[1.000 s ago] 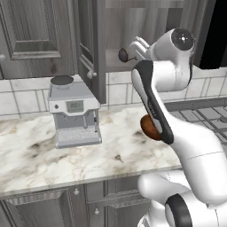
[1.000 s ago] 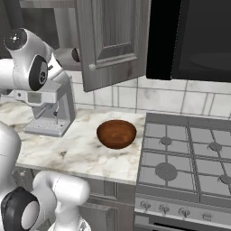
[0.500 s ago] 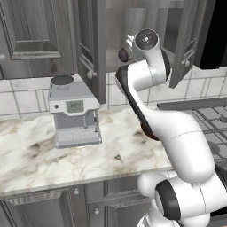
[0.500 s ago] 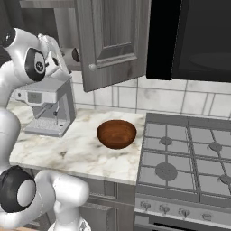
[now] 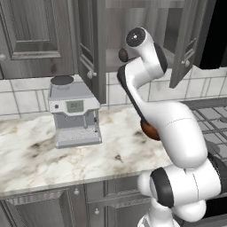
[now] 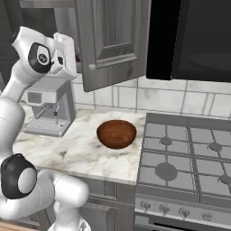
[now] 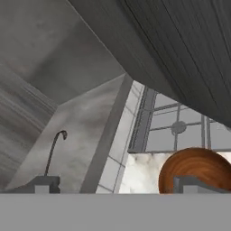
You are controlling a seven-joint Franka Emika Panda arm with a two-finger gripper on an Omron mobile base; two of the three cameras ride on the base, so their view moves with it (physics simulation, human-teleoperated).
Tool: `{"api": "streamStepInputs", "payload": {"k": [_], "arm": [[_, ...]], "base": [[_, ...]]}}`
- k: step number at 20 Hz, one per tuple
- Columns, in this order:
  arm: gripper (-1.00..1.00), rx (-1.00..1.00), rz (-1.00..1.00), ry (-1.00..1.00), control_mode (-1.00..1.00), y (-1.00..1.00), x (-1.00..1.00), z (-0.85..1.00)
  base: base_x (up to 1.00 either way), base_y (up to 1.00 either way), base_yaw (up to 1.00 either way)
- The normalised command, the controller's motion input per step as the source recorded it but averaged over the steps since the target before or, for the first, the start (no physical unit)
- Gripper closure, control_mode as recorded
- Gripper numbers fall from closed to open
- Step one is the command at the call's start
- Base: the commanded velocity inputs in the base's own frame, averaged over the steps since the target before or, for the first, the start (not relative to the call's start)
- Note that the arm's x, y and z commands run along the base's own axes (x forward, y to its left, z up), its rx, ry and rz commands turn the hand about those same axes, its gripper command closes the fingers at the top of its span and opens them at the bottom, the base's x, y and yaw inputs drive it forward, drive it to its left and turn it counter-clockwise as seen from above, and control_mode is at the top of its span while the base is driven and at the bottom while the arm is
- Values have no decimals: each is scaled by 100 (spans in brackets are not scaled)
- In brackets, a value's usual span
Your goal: Open the cabinet and move the ladle to the pot. Then close the cabinet.
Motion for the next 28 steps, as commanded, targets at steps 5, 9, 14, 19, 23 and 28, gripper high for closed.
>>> {"api": "streamStepInputs", "payload": {"k": [5, 9, 14, 19, 23, 28], "arm": [[-100, -2, -28, -2, -100, -42, 0, 1], [-100, -3, -31, -4, -100, -49, -4, 4], [-100, -2, -31, -5, -100, -53, -30, 7], [-100, -2, -36, -10, -100, -60, -86, 17], [-100, -4, -38, -8, -100, -75, -86, 11], [-100, -3, -30, -7, -100, -74, -66, 5]], "base": [[0, 0, 0], [0, 0, 0], [0, 0, 0], [0, 0, 0], [0, 0, 0], [0, 0, 0]]}}
